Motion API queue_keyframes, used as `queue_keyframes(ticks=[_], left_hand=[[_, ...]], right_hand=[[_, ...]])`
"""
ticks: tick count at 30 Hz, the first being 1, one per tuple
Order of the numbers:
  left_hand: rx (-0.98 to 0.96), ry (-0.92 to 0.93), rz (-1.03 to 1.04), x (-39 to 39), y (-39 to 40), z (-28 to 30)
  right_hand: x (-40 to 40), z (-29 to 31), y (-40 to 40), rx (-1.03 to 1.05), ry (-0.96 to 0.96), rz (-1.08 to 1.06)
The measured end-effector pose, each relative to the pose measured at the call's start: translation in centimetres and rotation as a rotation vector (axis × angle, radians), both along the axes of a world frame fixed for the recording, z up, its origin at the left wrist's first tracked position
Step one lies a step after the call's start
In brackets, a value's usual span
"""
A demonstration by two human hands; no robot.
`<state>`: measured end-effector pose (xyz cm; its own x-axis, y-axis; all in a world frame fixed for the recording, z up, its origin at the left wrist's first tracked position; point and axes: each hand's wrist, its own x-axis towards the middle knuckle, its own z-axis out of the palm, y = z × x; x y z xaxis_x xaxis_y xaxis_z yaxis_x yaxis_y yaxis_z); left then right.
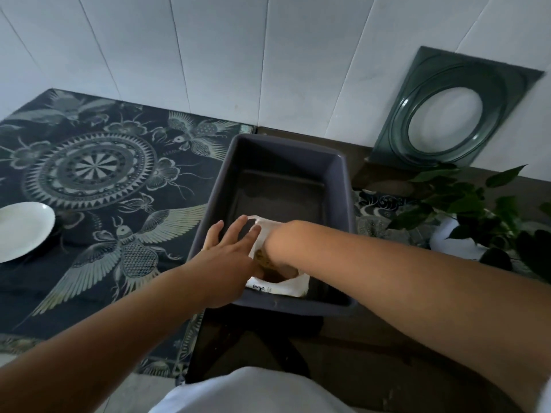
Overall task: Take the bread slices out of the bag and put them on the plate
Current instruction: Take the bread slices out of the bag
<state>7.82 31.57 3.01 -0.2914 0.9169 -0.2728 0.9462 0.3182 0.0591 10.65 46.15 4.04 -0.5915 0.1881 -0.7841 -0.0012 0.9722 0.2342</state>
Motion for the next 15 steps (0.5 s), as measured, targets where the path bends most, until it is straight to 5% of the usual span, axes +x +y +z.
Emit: queue_keyframes(ticks=[2, 5, 10, 15], left_hand=[[0.015, -0.001, 0.007, 0.1, -0.2, -0.1], [0.025, -0.005, 0.035, 0.0, -0.7, -0.5], [0.086, -0.053, 0.100, -1.4, -2.9, -1.5], [0.127, -0.098, 0.058, -0.6, -2.3, -1.6]], right_hand=[[0.4, -1.1, 0.0, -0.003, 0.158, -0.013], [0.4, -1.9, -0.4, 0.082, -0.161, -0.001], [-2.7, -3.0, -0.9, 0.083, -0.212, 0.014], [-2.1, -5.7, 0.4, -0.027, 0.124, -0.170]])
